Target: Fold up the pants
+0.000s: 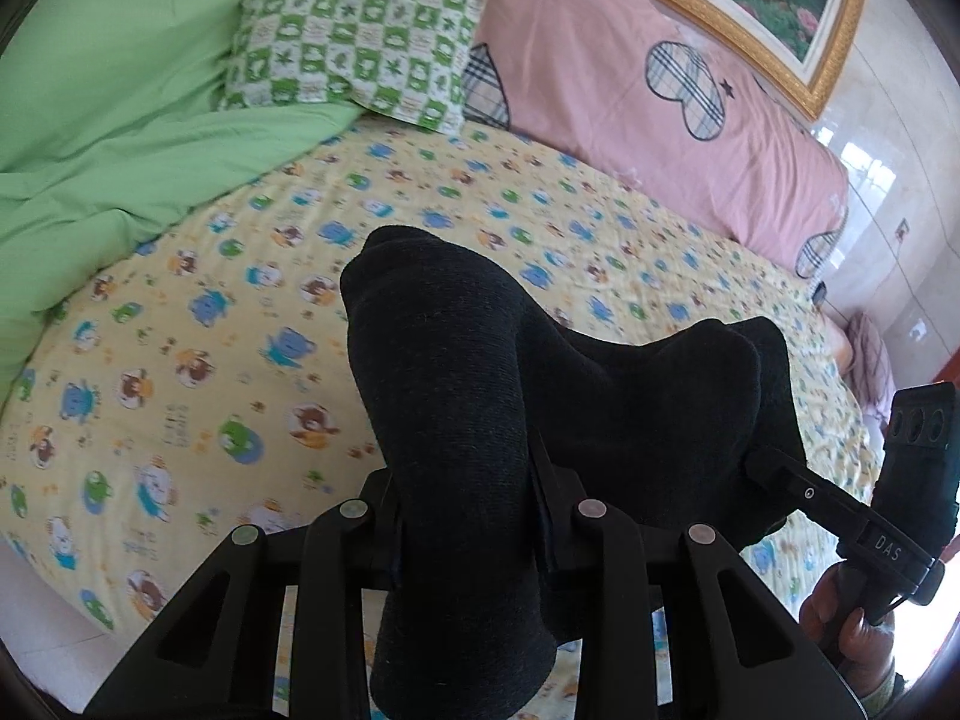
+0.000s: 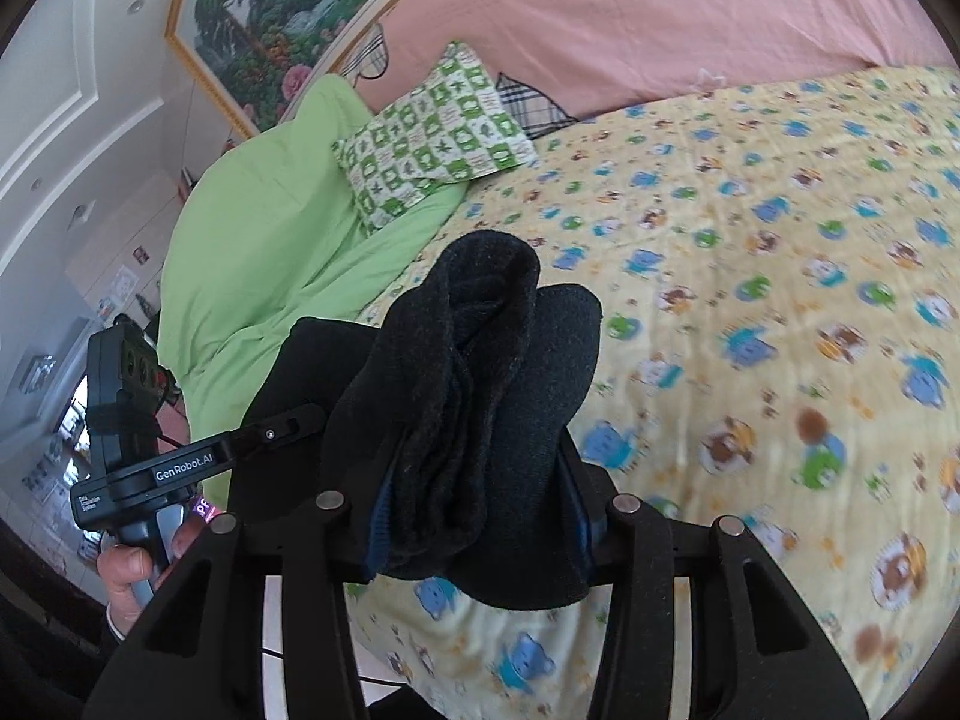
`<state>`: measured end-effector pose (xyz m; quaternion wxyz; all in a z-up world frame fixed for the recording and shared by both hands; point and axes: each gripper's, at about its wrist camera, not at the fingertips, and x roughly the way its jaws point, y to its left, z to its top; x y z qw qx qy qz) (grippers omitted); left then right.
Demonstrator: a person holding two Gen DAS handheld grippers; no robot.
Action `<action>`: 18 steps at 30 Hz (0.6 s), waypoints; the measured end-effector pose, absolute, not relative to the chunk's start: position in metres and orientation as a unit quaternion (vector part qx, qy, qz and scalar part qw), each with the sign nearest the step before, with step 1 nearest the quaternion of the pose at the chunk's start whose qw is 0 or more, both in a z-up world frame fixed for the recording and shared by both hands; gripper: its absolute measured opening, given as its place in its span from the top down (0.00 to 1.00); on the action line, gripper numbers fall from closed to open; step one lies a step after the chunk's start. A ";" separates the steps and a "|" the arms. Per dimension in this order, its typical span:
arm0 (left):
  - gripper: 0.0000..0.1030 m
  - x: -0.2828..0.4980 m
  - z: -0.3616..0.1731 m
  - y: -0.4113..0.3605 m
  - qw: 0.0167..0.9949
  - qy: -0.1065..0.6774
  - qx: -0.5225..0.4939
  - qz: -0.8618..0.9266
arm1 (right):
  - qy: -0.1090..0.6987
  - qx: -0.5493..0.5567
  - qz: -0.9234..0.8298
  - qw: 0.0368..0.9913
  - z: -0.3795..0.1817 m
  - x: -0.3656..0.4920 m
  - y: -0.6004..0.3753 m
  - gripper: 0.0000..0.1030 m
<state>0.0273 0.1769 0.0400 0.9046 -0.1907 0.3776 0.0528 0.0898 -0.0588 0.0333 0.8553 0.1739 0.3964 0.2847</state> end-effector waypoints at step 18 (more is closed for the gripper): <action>0.70 0.062 0.034 0.249 0.903 0.355 -0.198 0.142 | 0.391 0.118 0.334 0.850 0.023 0.168 0.029 0.54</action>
